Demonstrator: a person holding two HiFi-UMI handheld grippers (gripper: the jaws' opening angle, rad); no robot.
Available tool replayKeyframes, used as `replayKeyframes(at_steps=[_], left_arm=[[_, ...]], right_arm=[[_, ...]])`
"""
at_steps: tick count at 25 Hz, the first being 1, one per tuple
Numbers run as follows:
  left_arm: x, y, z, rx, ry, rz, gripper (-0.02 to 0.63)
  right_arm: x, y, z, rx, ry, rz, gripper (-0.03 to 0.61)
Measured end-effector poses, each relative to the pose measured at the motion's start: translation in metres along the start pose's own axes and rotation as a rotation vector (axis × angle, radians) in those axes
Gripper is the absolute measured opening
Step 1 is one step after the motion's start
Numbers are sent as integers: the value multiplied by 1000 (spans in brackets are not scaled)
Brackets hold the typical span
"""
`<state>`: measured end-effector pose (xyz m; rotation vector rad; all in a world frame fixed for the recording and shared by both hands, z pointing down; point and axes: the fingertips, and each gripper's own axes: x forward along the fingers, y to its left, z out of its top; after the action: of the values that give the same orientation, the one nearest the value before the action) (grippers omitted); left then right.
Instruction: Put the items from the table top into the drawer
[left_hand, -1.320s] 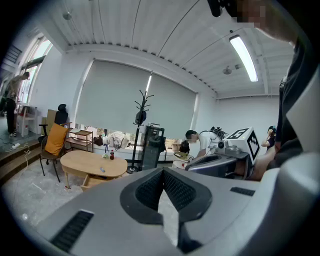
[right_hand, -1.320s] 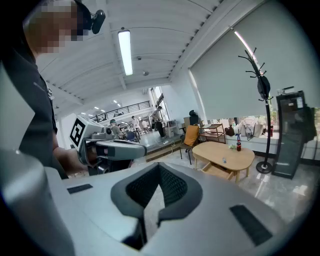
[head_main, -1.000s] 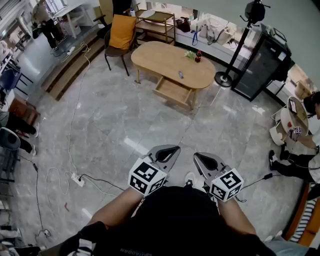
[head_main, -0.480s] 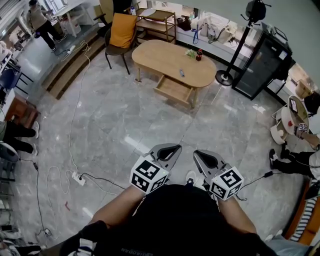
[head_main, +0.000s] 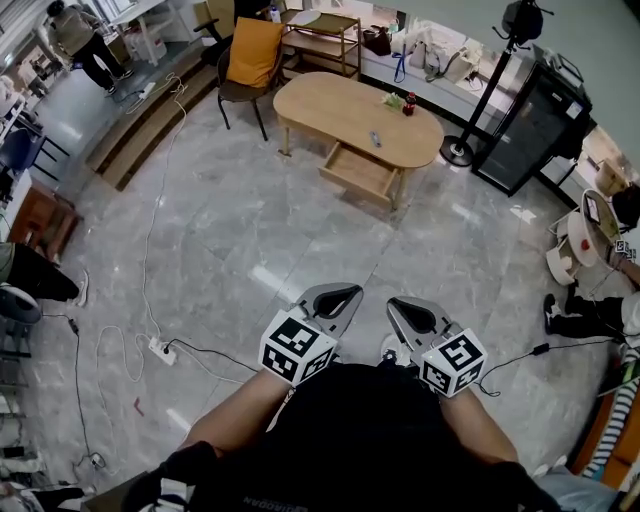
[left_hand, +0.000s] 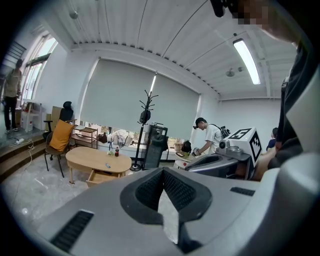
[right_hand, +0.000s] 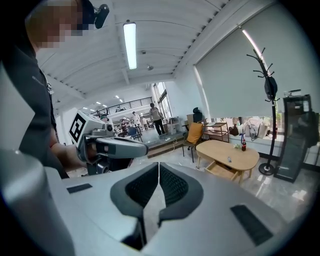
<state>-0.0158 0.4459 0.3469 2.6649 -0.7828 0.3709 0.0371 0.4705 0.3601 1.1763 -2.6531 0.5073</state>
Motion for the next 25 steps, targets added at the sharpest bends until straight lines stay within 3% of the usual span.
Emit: replayKeyframes(at_steps=[8, 13, 19, 25], left_arm=[[-46, 36, -22, -53, 2, 68, 2], [-64, 53, -23, -71, -23, 109, 2], [-67, 75, -23, -94, -18, 155, 2], [-65, 118, -9, -80, -7, 216, 2]], right_arm=[[38, 39, -6, -23, 47, 63, 5], [57, 39, 4, -29, 40, 70, 5], [84, 44, 8, -55, 58, 137, 5], [122, 20, 31, -42, 4, 159, 5]])
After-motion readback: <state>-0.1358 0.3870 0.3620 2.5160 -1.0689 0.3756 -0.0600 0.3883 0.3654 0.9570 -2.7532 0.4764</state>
